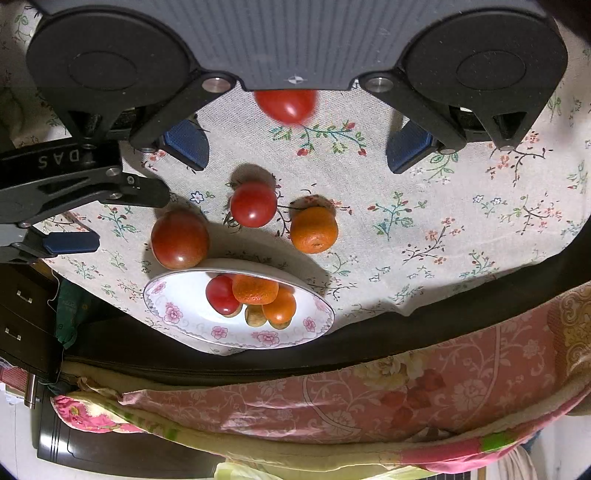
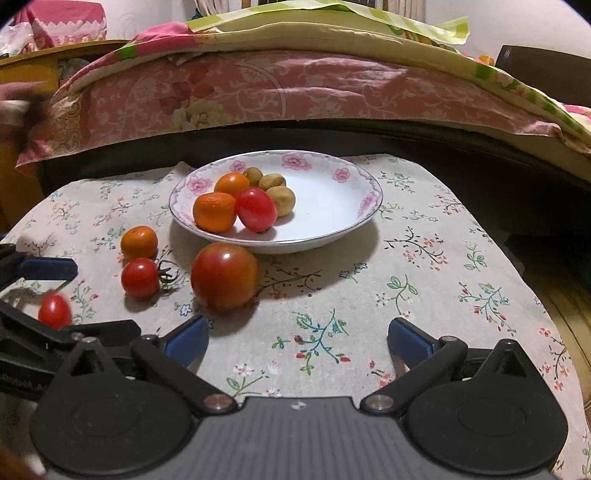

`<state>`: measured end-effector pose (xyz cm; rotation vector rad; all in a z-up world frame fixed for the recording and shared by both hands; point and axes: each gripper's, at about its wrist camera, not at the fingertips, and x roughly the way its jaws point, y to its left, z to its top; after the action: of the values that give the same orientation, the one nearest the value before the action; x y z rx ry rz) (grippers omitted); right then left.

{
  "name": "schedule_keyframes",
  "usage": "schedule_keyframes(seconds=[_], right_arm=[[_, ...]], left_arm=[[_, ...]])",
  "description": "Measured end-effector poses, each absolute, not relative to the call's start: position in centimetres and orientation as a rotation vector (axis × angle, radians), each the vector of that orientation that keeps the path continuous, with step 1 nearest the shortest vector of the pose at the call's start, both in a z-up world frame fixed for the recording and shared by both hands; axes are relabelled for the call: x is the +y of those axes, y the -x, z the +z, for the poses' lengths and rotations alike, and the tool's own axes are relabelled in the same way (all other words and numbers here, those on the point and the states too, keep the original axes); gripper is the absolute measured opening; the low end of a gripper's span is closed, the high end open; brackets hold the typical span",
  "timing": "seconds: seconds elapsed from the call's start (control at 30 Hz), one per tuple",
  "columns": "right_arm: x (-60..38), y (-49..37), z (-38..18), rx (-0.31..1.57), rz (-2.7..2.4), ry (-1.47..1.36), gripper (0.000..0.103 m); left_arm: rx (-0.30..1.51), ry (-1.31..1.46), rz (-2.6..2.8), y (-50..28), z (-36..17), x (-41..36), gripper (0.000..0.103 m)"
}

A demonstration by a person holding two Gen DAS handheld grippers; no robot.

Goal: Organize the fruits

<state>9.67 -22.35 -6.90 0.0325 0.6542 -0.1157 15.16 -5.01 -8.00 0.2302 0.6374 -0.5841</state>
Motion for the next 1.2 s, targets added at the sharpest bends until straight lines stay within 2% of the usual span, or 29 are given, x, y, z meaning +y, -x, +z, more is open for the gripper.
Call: schedule_keyframes(seconds=[0.8,0.93,1.0,1.2], right_arm=[[-22.6,-8.4,-6.8,0.656,-0.148,-0.044,0.103],[-23.0,-8.2,-6.5,0.683,-0.113,-0.037,0.103],[-23.2,-7.9,-5.9,0.719,-0.097,-0.041,0.103],[-23.2,-5.1,-1.6,0.669,-0.091,-0.102,0.103]], left_arm=[[0.649,-0.243,-0.6,-15.1,-7.9,-4.8,0.103],[0.73,-0.254,-0.55,-15.5,-7.0,-4.8,0.102],[0.707,-0.276,-0.503,-14.1,-6.6,-4.7,0.098],[0.59,-0.256,-0.401,-8.8,-1.6,-2.9,0.102]])
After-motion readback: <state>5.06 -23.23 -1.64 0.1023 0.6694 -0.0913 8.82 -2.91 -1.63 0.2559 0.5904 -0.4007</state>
